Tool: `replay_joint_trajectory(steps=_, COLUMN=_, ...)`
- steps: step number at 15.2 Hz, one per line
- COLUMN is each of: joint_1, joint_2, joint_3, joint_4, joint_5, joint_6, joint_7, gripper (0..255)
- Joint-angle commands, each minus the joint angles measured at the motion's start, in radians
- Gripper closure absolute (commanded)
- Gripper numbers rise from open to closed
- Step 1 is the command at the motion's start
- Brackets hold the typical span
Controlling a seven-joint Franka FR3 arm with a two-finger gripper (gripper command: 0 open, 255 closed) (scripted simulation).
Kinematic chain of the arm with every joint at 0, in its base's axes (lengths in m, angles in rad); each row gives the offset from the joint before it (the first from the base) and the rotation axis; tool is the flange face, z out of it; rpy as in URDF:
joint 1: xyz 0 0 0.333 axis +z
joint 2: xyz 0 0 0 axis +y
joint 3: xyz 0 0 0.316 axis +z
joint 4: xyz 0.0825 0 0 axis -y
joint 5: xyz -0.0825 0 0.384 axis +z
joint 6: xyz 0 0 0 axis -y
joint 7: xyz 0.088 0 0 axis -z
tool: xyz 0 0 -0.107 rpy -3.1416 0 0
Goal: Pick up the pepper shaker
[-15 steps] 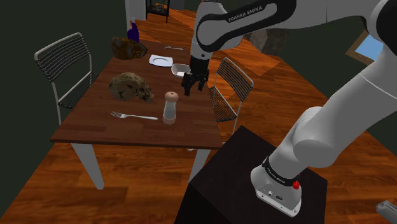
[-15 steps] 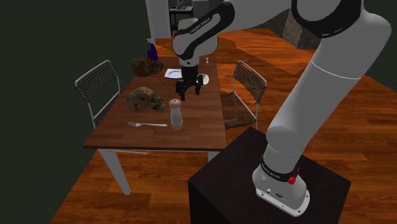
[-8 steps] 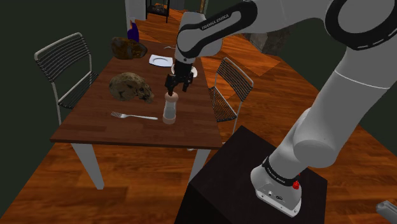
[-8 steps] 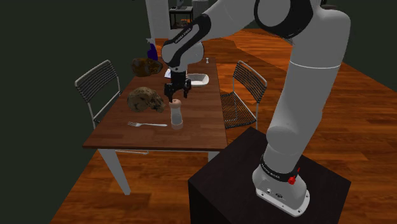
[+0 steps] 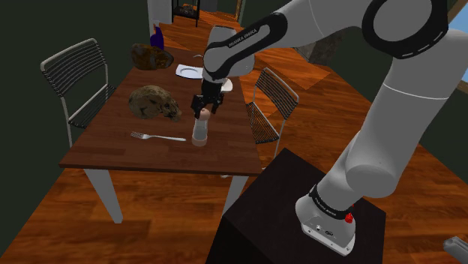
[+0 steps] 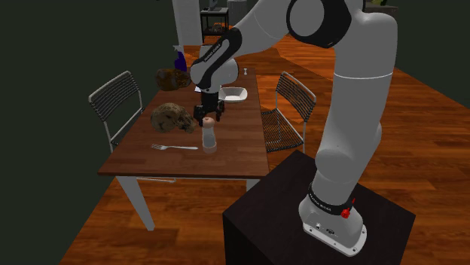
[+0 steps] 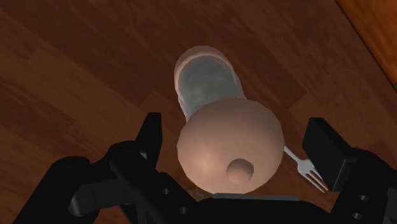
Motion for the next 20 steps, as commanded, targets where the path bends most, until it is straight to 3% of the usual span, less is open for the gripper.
replay_joint_trajectory(steps=1, joint_1=0.001, joint_2=0.011, joint_3=0.002, joint_4=-0.005, joint_5=0.002, joint_6=0.017, joint_7=-0.001, gripper=0)
replay_joint_trajectory(steps=2, joint_1=0.001, joint_2=0.012, joint_3=0.002, joint_4=-0.005, joint_5=0.002, joint_6=0.017, joint_7=-0.001, gripper=0)
replay_joint_trajectory(steps=3, joint_1=0.002, joint_2=0.011, joint_3=0.002, joint_4=-0.007, joint_5=0.002, joint_6=0.018, joint_7=0.000, gripper=255)
replay_joint_trajectory(steps=12, joint_1=0.001, joint_2=0.012, joint_3=0.002, joint_4=-0.005, joint_5=0.002, joint_6=0.017, joint_7=-0.001, gripper=255)
replay_joint_trajectory(steps=20, joint_1=0.001, joint_2=-0.055, joint_3=-0.002, joint_4=0.026, joint_5=-0.011, joint_6=-0.080, joint_7=0.016, gripper=255)
